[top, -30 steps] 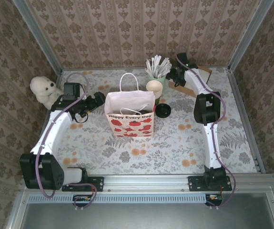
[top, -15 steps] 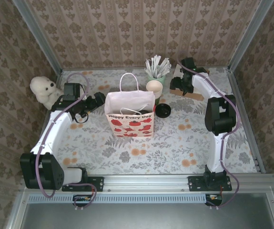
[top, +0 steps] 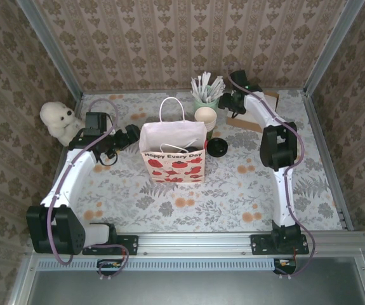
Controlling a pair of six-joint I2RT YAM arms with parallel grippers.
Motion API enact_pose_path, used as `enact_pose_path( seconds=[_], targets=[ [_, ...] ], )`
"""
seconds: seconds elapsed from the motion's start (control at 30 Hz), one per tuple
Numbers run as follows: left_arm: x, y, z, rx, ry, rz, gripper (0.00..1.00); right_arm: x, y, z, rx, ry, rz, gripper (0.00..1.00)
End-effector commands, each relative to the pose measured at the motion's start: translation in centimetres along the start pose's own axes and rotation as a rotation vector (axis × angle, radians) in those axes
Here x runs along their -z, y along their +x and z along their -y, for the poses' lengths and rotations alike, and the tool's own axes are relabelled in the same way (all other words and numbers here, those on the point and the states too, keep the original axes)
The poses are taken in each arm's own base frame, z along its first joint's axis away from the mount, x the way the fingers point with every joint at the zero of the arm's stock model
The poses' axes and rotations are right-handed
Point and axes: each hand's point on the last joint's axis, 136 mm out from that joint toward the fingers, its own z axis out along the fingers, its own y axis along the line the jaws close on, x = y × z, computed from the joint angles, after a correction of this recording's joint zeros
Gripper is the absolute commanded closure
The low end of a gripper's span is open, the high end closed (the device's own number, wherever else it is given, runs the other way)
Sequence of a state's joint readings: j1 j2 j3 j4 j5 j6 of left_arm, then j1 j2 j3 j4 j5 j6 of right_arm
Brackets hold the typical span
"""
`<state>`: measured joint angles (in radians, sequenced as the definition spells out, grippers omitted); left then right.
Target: Pack the takeout coffee
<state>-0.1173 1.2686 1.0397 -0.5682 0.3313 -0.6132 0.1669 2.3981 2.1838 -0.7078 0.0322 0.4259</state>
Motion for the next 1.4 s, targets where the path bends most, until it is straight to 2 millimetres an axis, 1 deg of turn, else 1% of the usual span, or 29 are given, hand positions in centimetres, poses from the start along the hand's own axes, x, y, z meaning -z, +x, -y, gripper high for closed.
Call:
enact_pose_path(
  seconds=[0.0,0.23,0.4,0.57,0.7,0.73,0.87,0.93,1.07,1.2,1.3,1.37],
  targets=[
    [0.3,0.4,-0.3,-0.016,-0.012,0.005,0.00,0.0,-0.1,2.0,-0.036,0.138,0.023,0.39],
    [0.2,0.5,-0.2,-0.017,-0.008,0.001,0.00,0.6,-0.3,1.3,0.002,0.114,0.035,0.62],
    [0.1,0.7,-0.3,-0.014,-0.004,-0.002,0.00,1.1,-0.2,1.0,0.030,0.101,0.039,0.83],
    [0.2,0.7,-0.3,-0.016,-0.004,-0.002,0.00,1.3,-0.2,1.0,0.035,0.097,0.038,0.92],
    [0.3,0.6,-0.2,-0.018,-0.001,0.001,0.00,2.7,-1.0,0.6,0.037,0.077,0.074,0.99],
    [0.3,0.6,-0.1,-0.020,0.001,0.001,0.00,3.3,-1.3,0.5,0.039,0.070,0.087,1.00],
    [0.5,0.4,0.2,-0.035,0.010,0.008,0.00,5.6,-2.4,0.1,0.051,0.035,0.145,1.00],
    [0.8,0.1,0.4,-0.048,0.016,0.019,0.00,7.2,-3.1,-0.1,0.052,0.013,0.192,1.00],
    [2.1,-0.7,1.4,-0.093,0.038,0.061,0.00,10.1,-4.2,-0.1,0.047,-0.037,0.275,1.00],
    [4.3,-2.0,2.7,-0.184,0.068,0.135,0.00,14.2,-5.0,-0.3,0.061,-0.094,0.369,1.00],
    [6.3,-3.0,4.1,-0.282,0.096,0.206,0.00,18.1,-5.2,-0.9,0.097,-0.152,0.440,1.00],
    [7.8,-3.5,5.3,-0.364,0.123,0.253,0.00,20.9,-5.1,-1.6,0.138,-0.204,0.485,1.00]
  ],
)
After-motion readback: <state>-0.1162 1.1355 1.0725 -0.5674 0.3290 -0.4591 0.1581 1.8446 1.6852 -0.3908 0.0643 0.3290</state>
